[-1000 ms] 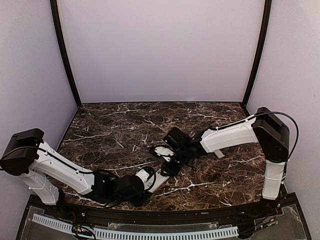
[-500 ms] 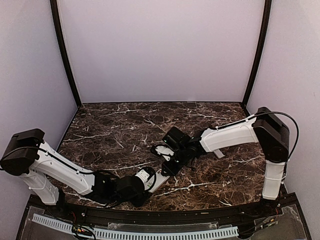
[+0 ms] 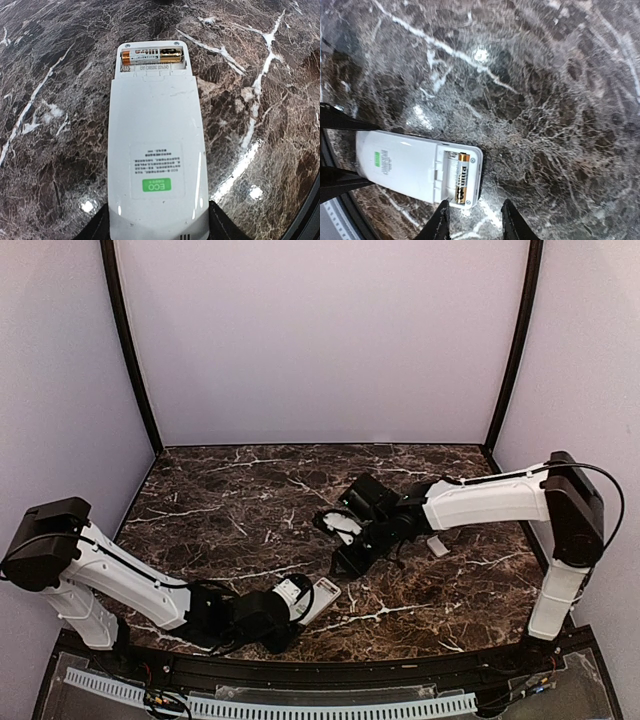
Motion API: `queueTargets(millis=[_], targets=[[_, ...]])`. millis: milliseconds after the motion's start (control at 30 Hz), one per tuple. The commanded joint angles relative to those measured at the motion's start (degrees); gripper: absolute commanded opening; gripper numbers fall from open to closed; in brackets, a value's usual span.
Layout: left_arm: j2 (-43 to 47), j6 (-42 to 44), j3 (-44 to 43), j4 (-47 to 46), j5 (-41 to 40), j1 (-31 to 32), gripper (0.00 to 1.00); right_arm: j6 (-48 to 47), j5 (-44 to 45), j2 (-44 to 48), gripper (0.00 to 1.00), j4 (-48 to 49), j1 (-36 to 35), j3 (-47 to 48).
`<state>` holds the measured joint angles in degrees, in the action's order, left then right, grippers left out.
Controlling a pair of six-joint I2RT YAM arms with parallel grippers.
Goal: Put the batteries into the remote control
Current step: Pick up the battery at the center of the board.
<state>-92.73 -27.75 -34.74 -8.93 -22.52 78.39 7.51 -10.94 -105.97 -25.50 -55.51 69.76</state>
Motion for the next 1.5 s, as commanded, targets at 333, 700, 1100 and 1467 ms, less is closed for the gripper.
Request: queueTargets(millis=[333, 700, 1100, 1467], targets=[[-9.6, 15.4, -3.8, 7.1, 12.8, 0.2, 0.28, 9.6, 10.1, 18.0, 0.38, -5.3, 10.7, -8.8], [-11.5, 20.2, -7.4, 8.6, 15.2, 0.2, 0.77, -2.9, 12.5, 5.2, 0.49, -5.1, 18.4, 3.7], [-5.4, 22.6, -9.6, 14.7, 11.6, -0.1, 0.89, -20.9, 8.4, -15.6, 0.61, -6.2, 20.0, 22.2], [4.0, 22.7, -9.2, 14.2, 14.3, -2.5, 0.89, -24.0, 3.9, -22.8, 0.45, -7.6, 21.1, 26.5]])
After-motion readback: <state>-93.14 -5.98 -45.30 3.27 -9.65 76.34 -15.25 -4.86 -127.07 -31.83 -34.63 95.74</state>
